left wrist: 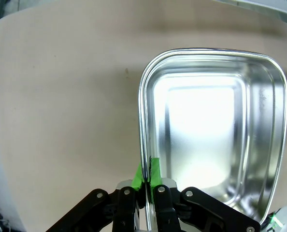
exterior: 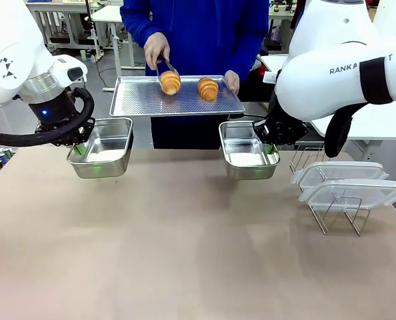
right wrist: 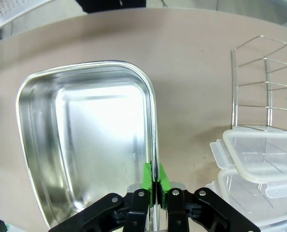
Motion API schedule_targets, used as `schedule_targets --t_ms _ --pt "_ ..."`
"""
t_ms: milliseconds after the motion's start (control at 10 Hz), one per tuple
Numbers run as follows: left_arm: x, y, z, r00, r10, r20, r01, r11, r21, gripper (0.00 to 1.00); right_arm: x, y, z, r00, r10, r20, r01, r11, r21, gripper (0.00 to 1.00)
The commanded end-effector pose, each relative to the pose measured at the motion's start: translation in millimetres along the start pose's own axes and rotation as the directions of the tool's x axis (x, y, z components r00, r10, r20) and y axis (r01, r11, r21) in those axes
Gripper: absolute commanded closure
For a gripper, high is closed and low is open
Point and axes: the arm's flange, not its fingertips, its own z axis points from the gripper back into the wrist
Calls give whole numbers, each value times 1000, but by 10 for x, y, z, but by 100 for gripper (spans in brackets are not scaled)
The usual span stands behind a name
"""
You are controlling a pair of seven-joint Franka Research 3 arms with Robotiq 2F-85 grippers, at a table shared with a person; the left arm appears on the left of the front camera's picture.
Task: Place the bread in airtight containers.
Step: Once an object is inside an Airtight Container , place the container in the center of the table.
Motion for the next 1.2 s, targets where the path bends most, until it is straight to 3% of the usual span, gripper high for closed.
schedule_targets --t_ms 0,1100 --pt "13 -7 41 1000 1 13 -1 1000 -4 100 15 -10 27 1000 3 9 -3 1000 -2 100" --pt "13 -7 41 1000 1 13 -1 1000 -4 100 15 -10 27 1000 3 9 -3 1000 -2 100"
